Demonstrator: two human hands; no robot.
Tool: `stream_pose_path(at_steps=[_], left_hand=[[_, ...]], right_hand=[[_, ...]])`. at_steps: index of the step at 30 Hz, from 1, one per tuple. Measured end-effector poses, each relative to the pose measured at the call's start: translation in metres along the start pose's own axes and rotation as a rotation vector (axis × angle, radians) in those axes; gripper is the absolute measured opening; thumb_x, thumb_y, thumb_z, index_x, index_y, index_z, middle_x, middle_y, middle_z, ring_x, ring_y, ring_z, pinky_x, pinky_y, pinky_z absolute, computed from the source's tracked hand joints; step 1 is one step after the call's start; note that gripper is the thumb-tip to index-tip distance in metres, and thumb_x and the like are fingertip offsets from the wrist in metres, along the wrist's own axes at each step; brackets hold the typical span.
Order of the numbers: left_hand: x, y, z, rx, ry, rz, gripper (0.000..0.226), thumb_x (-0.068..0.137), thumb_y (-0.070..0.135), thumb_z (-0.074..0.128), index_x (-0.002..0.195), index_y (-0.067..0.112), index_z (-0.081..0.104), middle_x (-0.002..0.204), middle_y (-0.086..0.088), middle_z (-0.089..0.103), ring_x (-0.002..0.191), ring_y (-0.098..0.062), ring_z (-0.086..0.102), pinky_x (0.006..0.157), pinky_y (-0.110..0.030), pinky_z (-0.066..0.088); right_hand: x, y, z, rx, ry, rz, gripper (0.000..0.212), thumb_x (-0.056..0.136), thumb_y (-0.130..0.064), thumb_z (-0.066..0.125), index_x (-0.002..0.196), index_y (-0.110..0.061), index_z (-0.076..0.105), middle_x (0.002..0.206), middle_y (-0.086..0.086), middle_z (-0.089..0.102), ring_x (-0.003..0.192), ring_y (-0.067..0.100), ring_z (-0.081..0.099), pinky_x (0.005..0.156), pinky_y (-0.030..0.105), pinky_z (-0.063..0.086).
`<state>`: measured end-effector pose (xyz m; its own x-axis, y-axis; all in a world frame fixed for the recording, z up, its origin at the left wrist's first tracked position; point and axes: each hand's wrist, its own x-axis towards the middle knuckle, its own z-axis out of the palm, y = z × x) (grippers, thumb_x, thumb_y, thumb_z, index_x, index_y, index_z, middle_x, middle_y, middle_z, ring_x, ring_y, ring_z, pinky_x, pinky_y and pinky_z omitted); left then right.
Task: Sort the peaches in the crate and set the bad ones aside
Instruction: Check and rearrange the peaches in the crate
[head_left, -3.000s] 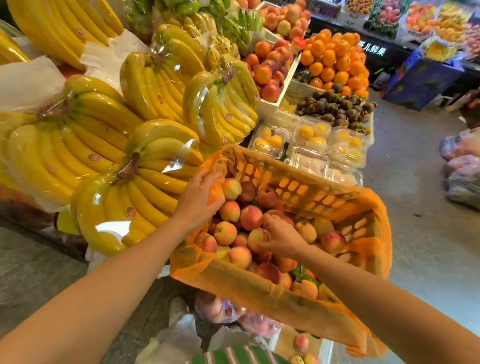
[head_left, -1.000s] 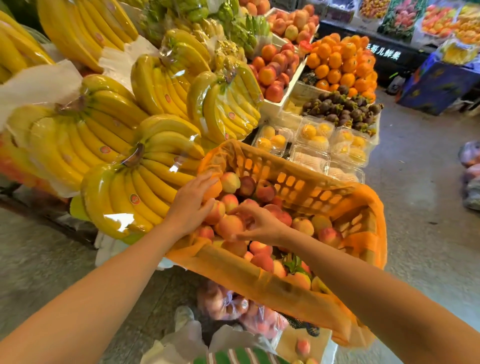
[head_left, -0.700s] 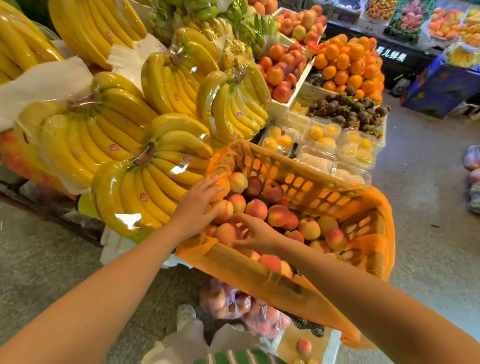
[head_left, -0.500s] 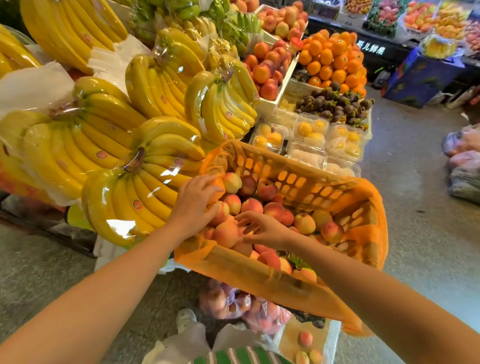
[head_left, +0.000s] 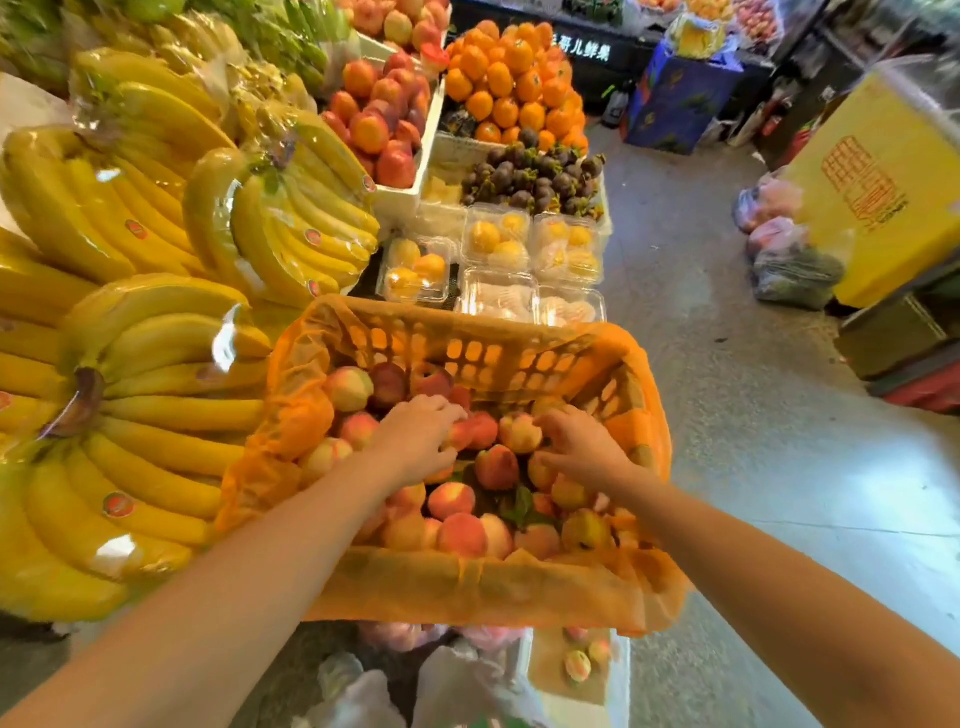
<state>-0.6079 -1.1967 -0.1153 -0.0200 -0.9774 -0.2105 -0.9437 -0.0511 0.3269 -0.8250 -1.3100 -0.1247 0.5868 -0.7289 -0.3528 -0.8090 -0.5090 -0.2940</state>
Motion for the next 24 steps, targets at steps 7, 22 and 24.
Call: stream_pose_path(at_steps=[7, 22, 24], left_hand=[[0.044, 0.001, 0.020, 0.255, -0.079, 0.045, 0.058, 0.085, 0.043, 0.061, 0.137, 0.023, 0.043, 0.138, -0.002, 0.046, 0.128, -0.026, 0.037, 0.104, -0.039, 0.035], [0.068, -0.011, 0.028, 0.377, -0.058, 0.142, 0.064, 0.079, 0.045, 0.066, 0.133, 0.017, 0.047, 0.133, -0.006, 0.052, 0.136, -0.031, 0.028, 0.109, -0.042, 0.022], [0.067, -0.015, 0.029, 0.320, -0.020, 0.163, 0.068, 0.077, 0.049, 0.068, 0.133, 0.016, 0.047, 0.131, -0.004, 0.054, 0.132, -0.029, 0.035, 0.108, -0.040, 0.024]], right_hand=[[0.041, 0.006, -0.001, -0.140, -0.102, -0.078, 0.064, 0.082, -0.048, 0.068, 0.136, -0.023, 0.045, 0.137, 0.002, 0.051, 0.129, 0.025, 0.042, 0.106, 0.045, 0.031], [0.084, 0.000, 0.017, -0.418, -0.160, -0.116, 0.055, 0.080, -0.036, 0.068, 0.129, -0.018, 0.052, 0.122, 0.005, 0.059, 0.116, 0.027, 0.054, 0.101, 0.039, 0.029], [0.084, 0.001, 0.016, -0.396, -0.139, -0.130, 0.050, 0.081, -0.036, 0.064, 0.127, -0.019, 0.054, 0.117, 0.004, 0.060, 0.114, 0.025, 0.055, 0.100, 0.037, 0.029]])
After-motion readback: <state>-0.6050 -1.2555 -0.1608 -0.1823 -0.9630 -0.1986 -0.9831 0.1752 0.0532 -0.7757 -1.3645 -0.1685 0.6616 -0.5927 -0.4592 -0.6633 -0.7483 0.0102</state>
